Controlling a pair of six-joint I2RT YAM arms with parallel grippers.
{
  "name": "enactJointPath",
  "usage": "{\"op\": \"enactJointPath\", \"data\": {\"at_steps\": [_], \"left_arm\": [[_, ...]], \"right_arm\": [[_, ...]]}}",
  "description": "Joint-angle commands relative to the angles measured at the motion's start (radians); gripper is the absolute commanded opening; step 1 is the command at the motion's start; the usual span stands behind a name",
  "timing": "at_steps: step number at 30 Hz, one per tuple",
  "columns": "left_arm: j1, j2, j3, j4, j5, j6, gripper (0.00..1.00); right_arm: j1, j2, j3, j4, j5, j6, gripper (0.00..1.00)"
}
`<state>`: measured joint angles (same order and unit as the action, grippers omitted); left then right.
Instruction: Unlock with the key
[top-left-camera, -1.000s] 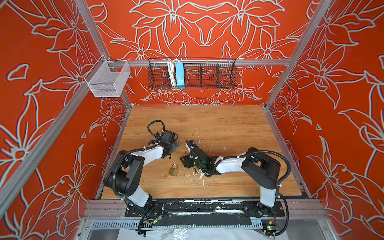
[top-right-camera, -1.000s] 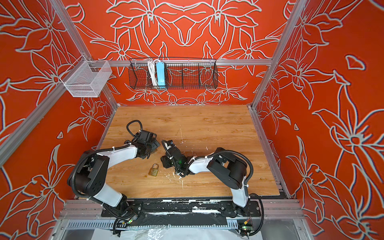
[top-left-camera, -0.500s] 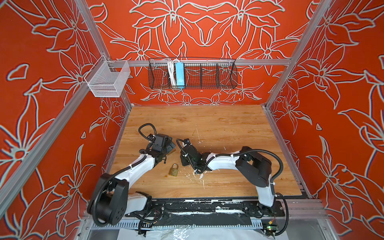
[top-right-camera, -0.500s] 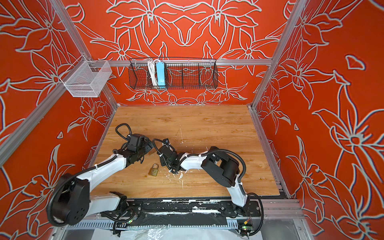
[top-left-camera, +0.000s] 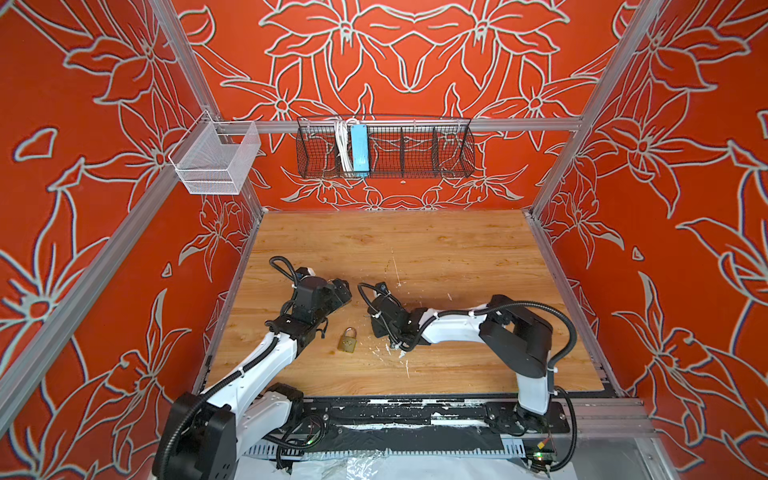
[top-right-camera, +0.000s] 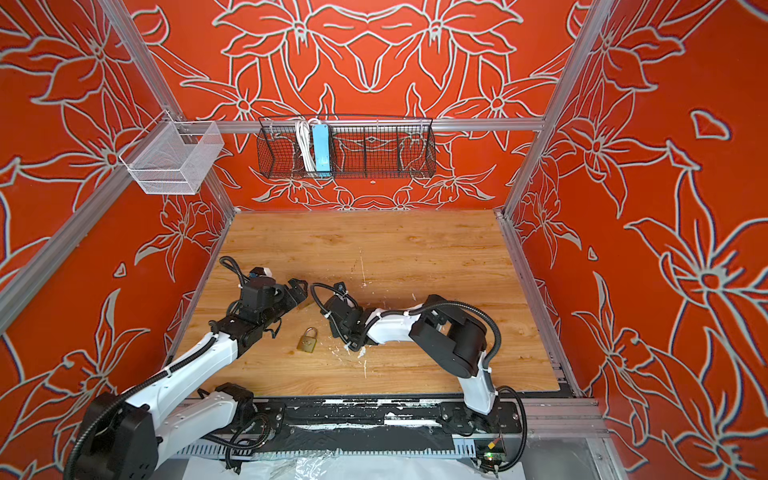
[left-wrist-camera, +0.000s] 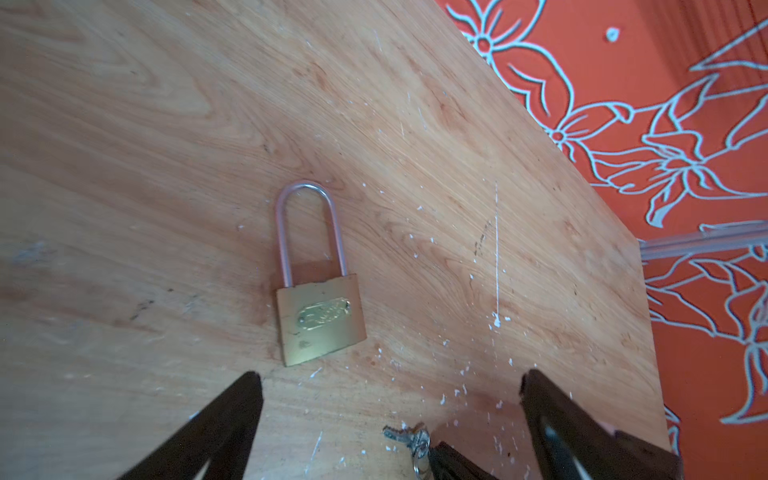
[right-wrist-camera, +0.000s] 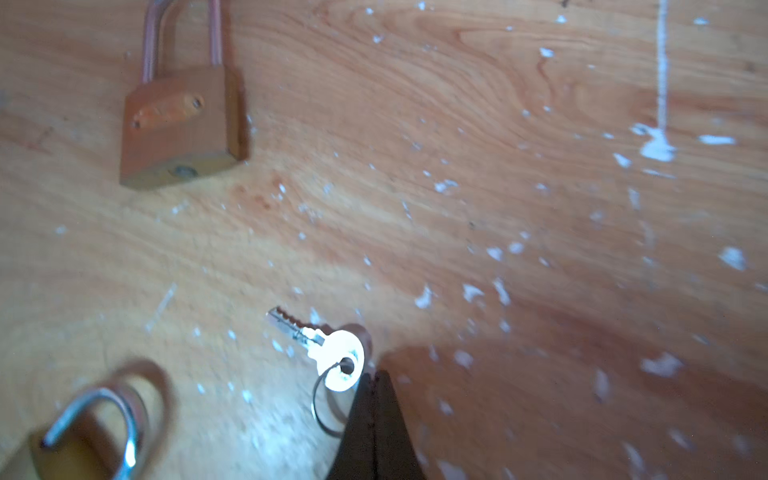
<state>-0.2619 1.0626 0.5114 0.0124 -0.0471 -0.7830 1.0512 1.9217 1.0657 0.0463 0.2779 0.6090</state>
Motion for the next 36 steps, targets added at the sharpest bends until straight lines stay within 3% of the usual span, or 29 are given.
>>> {"op": "enactJointPath", "data": {"at_steps": [1, 6, 12, 13, 15, 16, 19, 23, 32, 36], "left_arm": [[0.001, 0.07, 0.031, 0.074, 0.123, 0.023, 0.97], [-0.013, 0.198, 0.077, 0.11, 0.228, 0.019, 0.97], [-0.028, 0.277, 0.133, 0.058, 0.215, 0.032, 0.94], [-0.028, 0.274, 0.137, 0.043, 0.203, 0.032, 0.95], [-0.028, 0.258, 0.142, -0.003, 0.158, 0.026, 0.95], [-0.028, 0.249, 0.145, -0.026, 0.129, 0.026, 0.95], [-0.025, 0.22, 0.173, -0.105, 0.096, 0.063, 0.98], [-0.025, 0.21, 0.226, -0.211, 0.085, 0.1, 0.98], [-0.011, 0.228, 0.233, -0.229, 0.091, 0.081, 0.97], [-0.005, 0.197, 0.21, -0.226, 0.068, 0.066, 0.97]], "right_arm": [[0.002, -0.057, -0.056, 0.073, 0.033, -0.035, 0.0], [0.001, -0.089, -0.104, 0.133, 0.018, -0.071, 0.0], [-0.008, -0.116, -0.125, 0.119, -0.01, -0.11, 0.0], [-0.008, -0.124, -0.141, 0.147, -0.029, -0.117, 0.05], [-0.007, -0.125, -0.153, 0.18, -0.071, -0.124, 0.32], [-0.007, -0.116, -0.14, 0.168, -0.084, -0.136, 0.39], [0.001, -0.074, -0.081, 0.104, -0.092, -0.182, 0.49], [0.001, -0.043, -0.056, 0.08, -0.112, -0.208, 0.5], [0.0, 0.027, 0.062, -0.091, 0.006, -0.249, 0.5], [0.0, 0.059, 0.102, -0.125, -0.021, -0.262, 0.29]]}}
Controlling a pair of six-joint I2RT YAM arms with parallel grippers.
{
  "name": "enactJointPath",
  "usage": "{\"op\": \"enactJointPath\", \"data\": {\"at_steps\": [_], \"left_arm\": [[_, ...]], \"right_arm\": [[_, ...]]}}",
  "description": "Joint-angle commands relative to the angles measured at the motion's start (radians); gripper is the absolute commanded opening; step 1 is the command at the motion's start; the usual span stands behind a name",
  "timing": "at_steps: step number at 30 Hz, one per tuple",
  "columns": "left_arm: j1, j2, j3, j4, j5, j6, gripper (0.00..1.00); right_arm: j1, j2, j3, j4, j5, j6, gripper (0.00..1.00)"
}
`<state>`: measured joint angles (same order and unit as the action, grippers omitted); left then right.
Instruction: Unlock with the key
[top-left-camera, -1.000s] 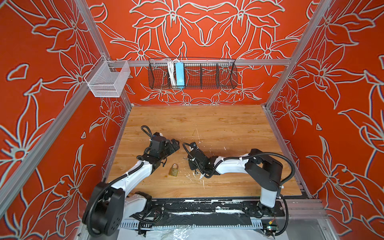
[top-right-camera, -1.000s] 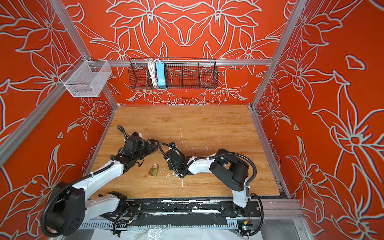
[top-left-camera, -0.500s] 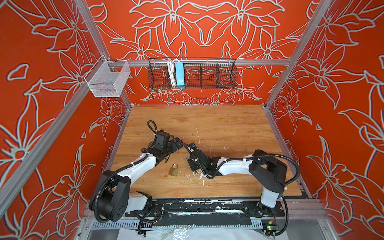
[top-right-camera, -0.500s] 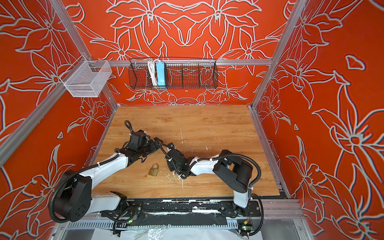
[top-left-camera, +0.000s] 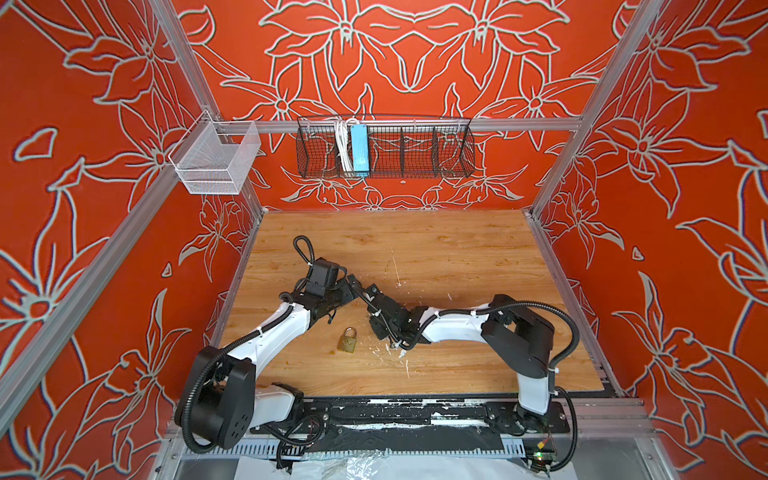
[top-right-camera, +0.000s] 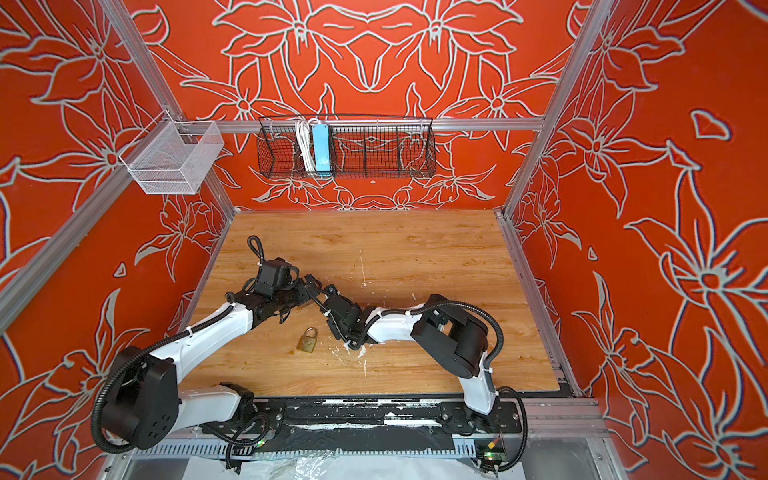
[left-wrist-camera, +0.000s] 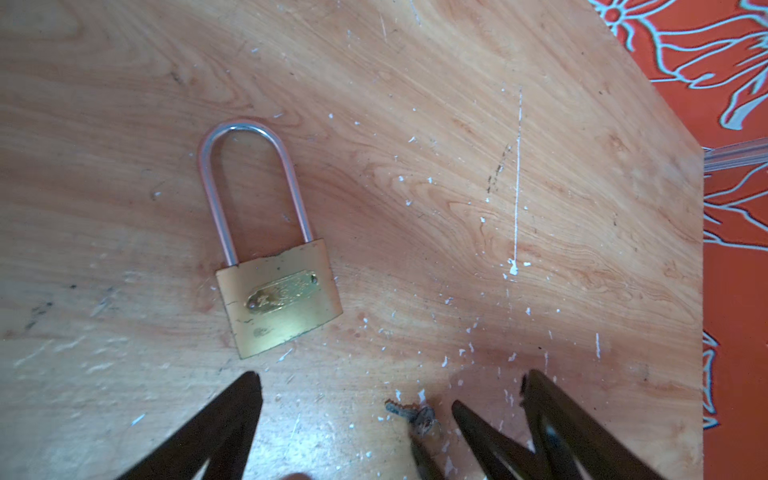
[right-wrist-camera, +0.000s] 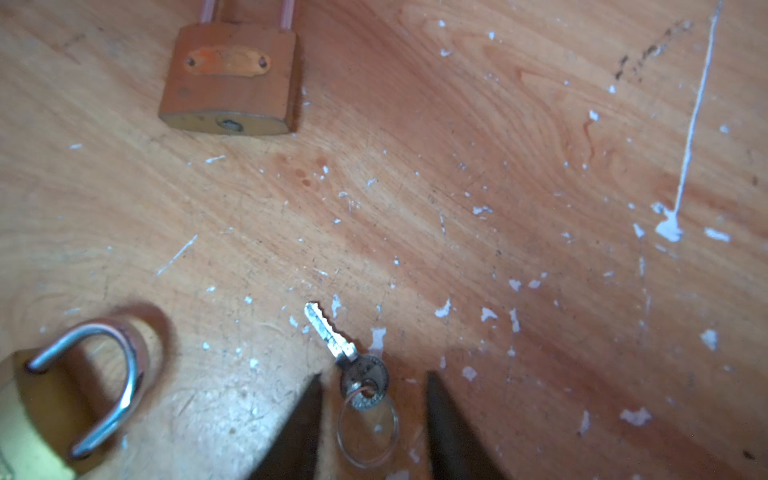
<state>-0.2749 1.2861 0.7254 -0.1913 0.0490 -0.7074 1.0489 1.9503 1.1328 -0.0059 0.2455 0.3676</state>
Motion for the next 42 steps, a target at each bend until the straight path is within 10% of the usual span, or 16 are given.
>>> {"op": "enactJointPath", "data": {"at_steps": [1, 15, 19, 27, 42], "left_arm": [[0.01, -0.034, -0.009, -0.022, -0.034, -0.01, 0.97], [0.021, -0.057, -0.029, 0.003, -0.022, -0.019, 0.98], [0.023, -0.031, -0.026, 0.013, -0.004, -0.016, 0.97], [0.025, 0.028, -0.041, 0.127, 0.09, -0.012, 1.0], [0.011, 0.065, -0.186, 0.549, 0.145, 0.052, 0.75]], "right_arm": [[0.002, 0.036, 0.042, -0.079, 0.008, -0.021, 0.28], [-0.004, 0.037, 0.025, -0.158, 0.035, -0.024, 0.33], [-0.014, 0.012, 0.008, -0.166, 0.041, -0.033, 0.06], [-0.088, -0.115, -0.078, -0.127, -0.138, -0.098, 0.0], [-0.181, -0.324, -0.06, -0.274, -0.399, -0.204, 0.0]]}}
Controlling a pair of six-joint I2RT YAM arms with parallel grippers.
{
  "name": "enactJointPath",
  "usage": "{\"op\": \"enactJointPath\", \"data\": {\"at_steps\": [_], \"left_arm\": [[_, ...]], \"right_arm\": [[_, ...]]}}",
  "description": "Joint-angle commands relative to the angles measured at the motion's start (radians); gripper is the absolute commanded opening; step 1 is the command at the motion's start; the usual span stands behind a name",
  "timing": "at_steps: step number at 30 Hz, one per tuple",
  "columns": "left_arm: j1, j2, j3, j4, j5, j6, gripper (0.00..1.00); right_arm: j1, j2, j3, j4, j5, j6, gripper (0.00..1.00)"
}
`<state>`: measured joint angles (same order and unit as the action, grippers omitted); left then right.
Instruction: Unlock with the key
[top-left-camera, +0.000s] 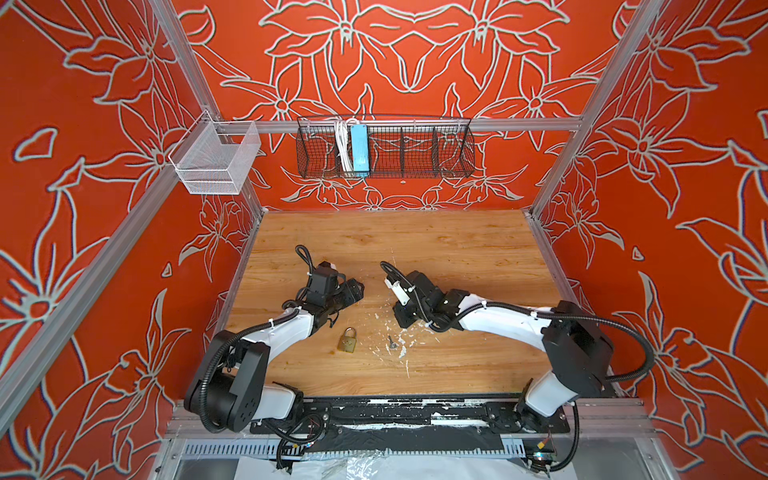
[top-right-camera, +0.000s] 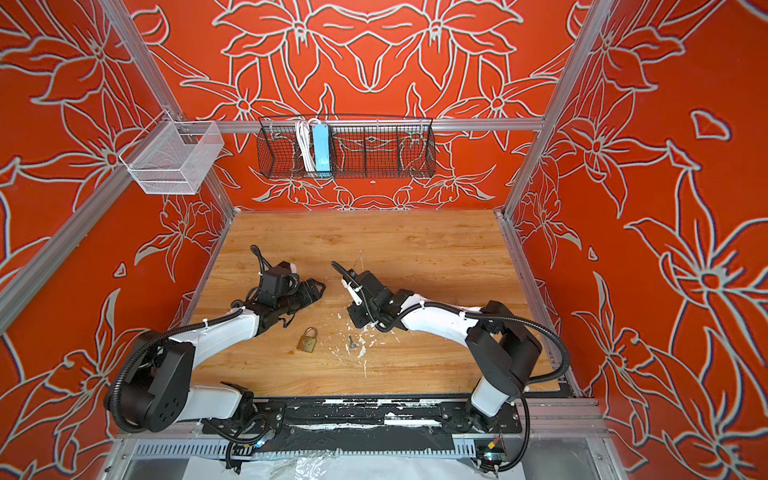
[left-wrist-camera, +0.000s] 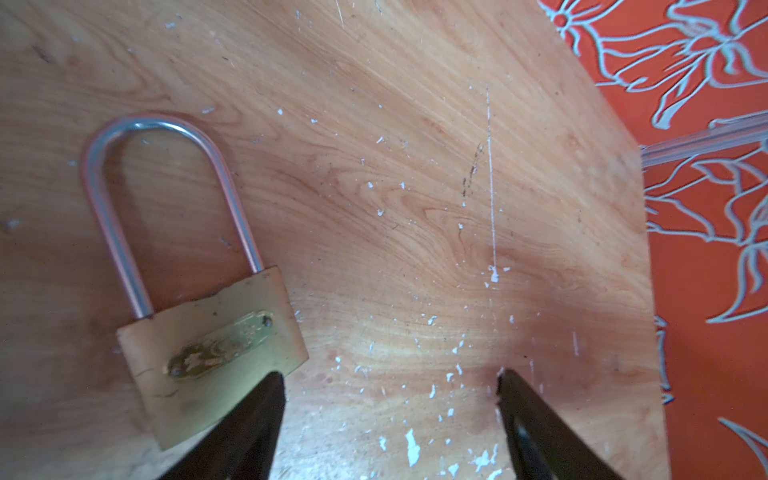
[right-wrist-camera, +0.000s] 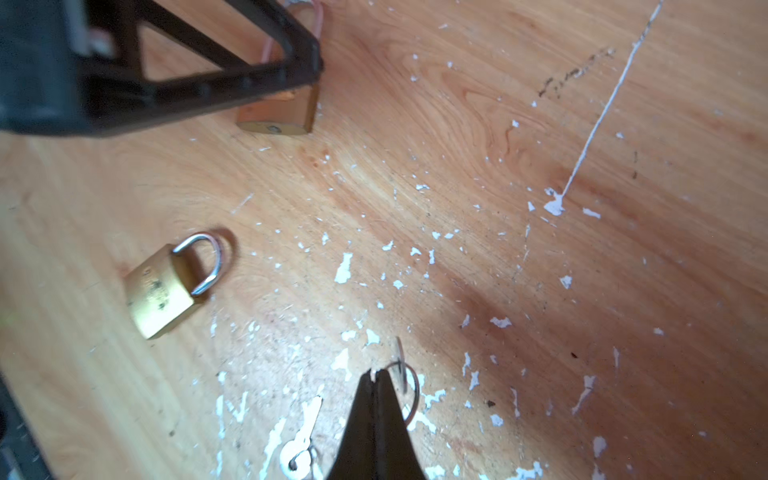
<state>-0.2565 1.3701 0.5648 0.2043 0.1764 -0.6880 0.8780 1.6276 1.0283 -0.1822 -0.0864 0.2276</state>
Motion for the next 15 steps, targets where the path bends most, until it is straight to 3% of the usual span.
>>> {"op": "enactJointPath", "data": {"at_steps": [1, 11, 15], "left_arm": [[-0.018, -0.026, -0.043, 0.199, 0.017, 0.05, 0.73], [-0.197, -0.036, -0.202, 0.65, 0.025, 0.348, 0.67], [-0.21, -0.003, -0.216, 0.736, 0.126, 0.41, 0.6]], "right_arm": [[-0.016, -0.005, 0.05, -0.103, -0.081, -0.088, 0.0], [-0.105, -0.164, -0.161, 0.142, -0.292, -0.1, 0.0], [-0.116, -0.223, -0.205, 0.169, -0.315, -0.102, 0.0]]}}
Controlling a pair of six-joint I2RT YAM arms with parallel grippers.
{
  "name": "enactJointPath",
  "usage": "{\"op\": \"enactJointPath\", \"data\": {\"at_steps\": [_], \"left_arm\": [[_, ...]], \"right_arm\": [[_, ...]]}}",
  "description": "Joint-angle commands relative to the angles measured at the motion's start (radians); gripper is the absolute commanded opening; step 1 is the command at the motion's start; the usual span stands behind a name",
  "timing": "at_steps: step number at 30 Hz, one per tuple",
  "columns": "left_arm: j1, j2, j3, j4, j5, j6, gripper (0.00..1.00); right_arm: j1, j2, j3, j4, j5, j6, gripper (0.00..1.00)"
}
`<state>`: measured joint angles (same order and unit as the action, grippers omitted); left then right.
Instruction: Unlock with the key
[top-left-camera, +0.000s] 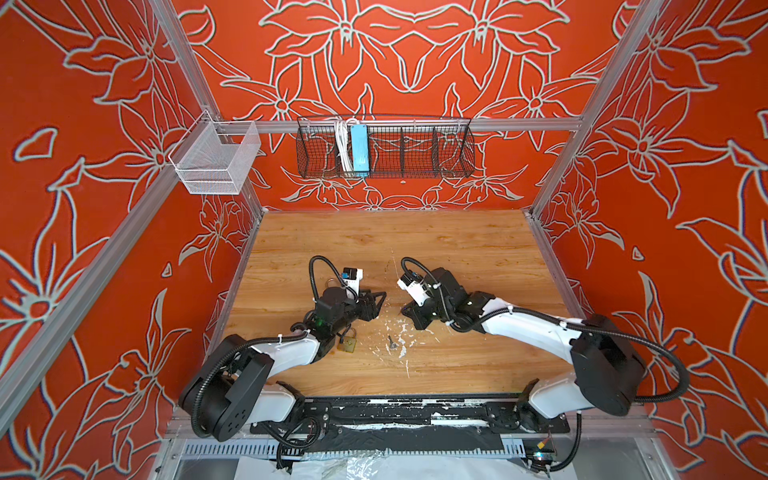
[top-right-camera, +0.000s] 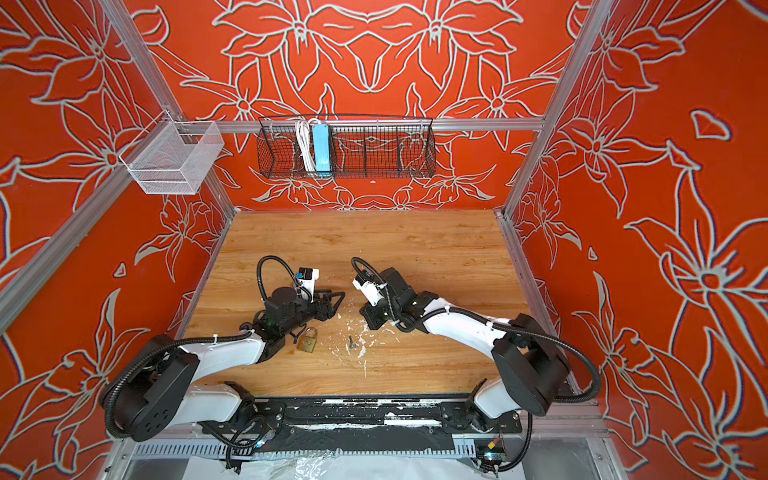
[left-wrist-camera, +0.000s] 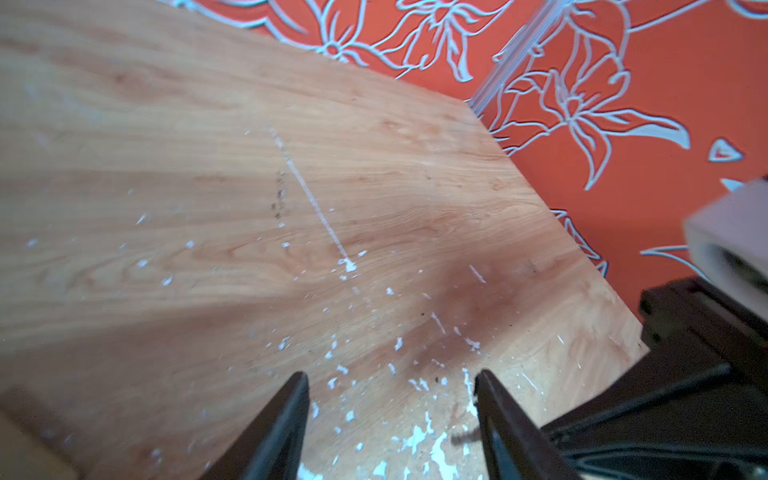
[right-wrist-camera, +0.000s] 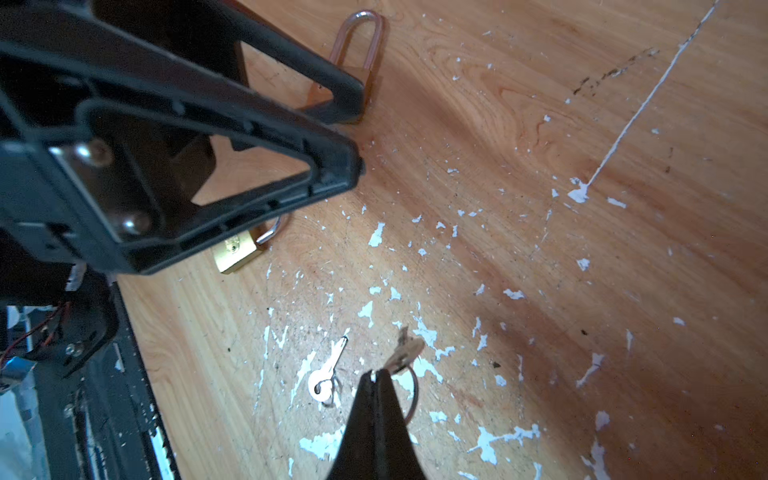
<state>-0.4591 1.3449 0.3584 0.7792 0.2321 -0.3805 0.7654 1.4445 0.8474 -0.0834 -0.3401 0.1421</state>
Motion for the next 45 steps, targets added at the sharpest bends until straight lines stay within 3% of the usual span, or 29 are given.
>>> {"op": "enactJointPath", "data": {"at_steps": [1, 6, 11, 18, 27, 35, 40, 45], "left_arm": [[-0.021, 0.03, -0.011, 0.179, 0.093, 0.131, 0.59], [-0.064, 0.044, -0.02, 0.217, 0.186, 0.255, 0.49], [-0.064, 0.02, -0.014, 0.172, 0.275, 0.313, 0.41], [-0.065, 0.041, 0.022, 0.104, 0.377, 0.363, 0.39], [-0.067, 0.091, 0.028, 0.165, 0.516, 0.376, 0.41], [-0.082, 0.128, 0.019, 0.229, 0.482, 0.383, 0.41], [-0.106, 0.18, -0.026, 0.394, 0.477, 0.423, 0.43], [-0.118, 0.205, -0.042, 0.459, 0.471, 0.437, 0.36]], "right_arm": [[-0.008, -0.05, -0.038, 0.086, -0.063, -0.009, 0.0], [-0.014, -0.115, -0.095, 0.167, -0.143, -0.038, 0.0], [-0.018, -0.194, -0.145, 0.19, -0.059, -0.036, 0.0], [-0.02, -0.234, -0.176, 0.224, -0.052, -0.041, 0.0], [-0.021, -0.261, -0.195, 0.255, -0.103, -0.044, 0.0], [-0.023, -0.274, -0.206, 0.283, -0.158, -0.04, 0.0], [-0.022, -0.264, -0.205, 0.289, -0.18, -0.036, 0.0], [-0.022, -0.268, -0.206, 0.287, -0.175, -0.038, 0.0]]}}
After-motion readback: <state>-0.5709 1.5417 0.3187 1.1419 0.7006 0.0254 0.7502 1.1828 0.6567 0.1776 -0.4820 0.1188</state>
